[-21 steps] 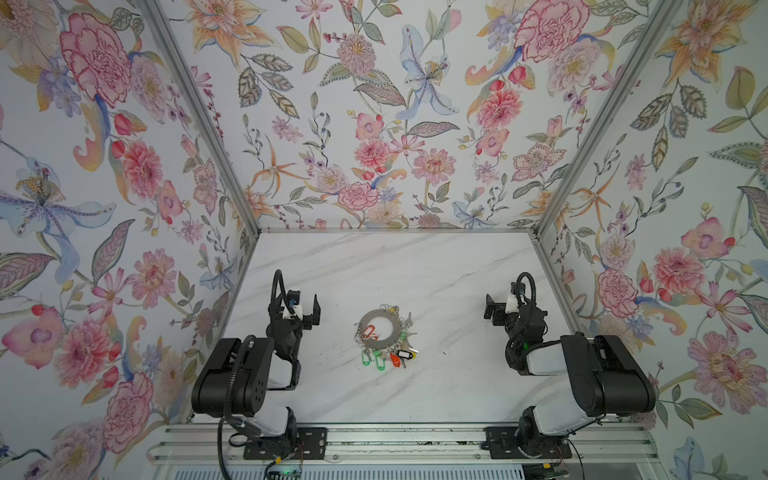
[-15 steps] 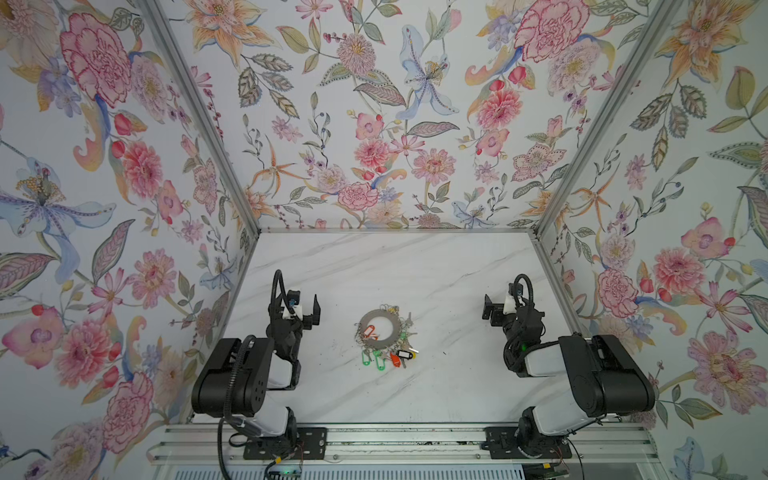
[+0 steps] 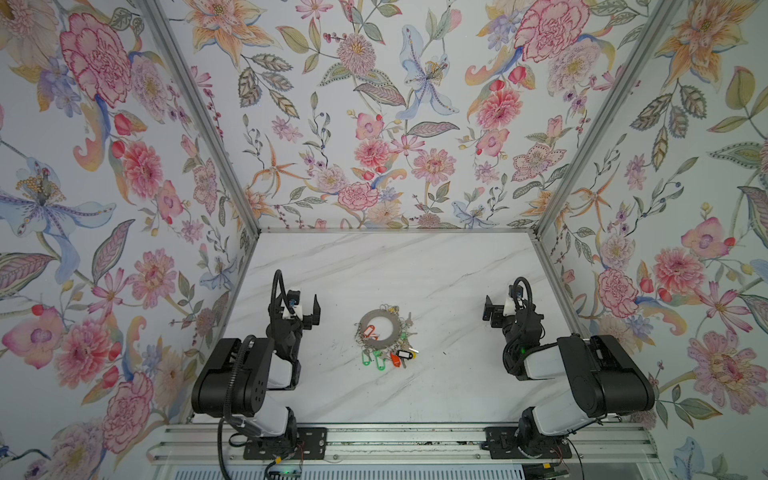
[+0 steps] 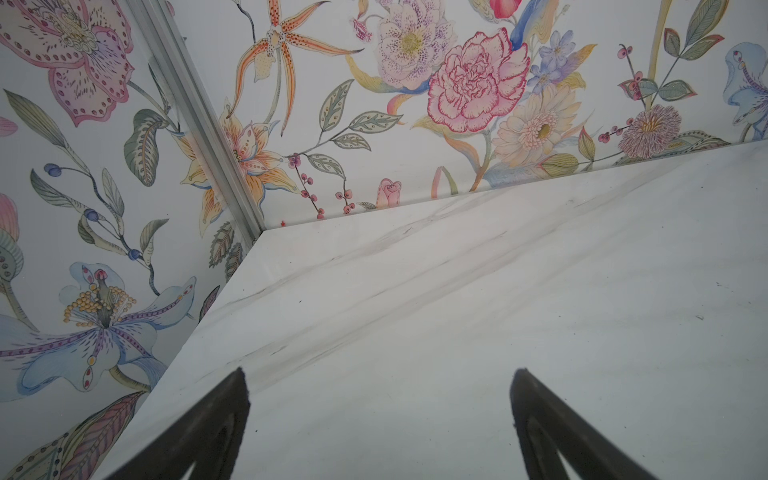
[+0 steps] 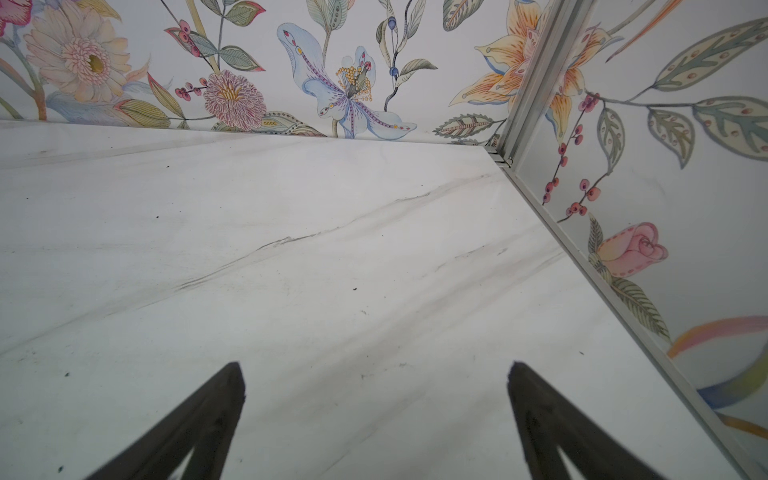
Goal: Remove the keys from the keyring
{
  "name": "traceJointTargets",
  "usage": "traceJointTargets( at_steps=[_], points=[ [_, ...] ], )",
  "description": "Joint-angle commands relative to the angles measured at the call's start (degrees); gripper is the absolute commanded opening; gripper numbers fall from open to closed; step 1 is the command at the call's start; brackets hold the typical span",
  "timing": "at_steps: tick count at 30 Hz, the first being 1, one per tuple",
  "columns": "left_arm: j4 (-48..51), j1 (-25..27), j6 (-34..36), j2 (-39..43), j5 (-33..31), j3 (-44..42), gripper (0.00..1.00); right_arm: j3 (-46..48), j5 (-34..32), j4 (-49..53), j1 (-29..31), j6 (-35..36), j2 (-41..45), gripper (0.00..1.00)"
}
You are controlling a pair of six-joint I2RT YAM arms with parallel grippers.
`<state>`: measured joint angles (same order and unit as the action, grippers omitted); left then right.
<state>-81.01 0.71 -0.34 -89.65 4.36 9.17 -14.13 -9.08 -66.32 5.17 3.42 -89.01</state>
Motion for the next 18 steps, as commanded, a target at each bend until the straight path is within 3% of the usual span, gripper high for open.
traceJointTargets(
  at_steps=[1,11,18],
  points=[
    [-0.67,0.27,1.04,-0.35,1.35,0.85,0.99,0.09,-0.48,-2.44,0.02,0.93,0.31,0.99],
    [-0.68,0.21,0.98,-0.35,1.35,0.83,0.99,-2.82,9.28,3.54,-4.2,-1.04,0.59,0.99],
    [-0.7,0.2,1.04,-0.38,1.35,0.85,0.99,-3.13,9.34,4.1,-4.45,-1.4,0.56,0.99]
  ],
)
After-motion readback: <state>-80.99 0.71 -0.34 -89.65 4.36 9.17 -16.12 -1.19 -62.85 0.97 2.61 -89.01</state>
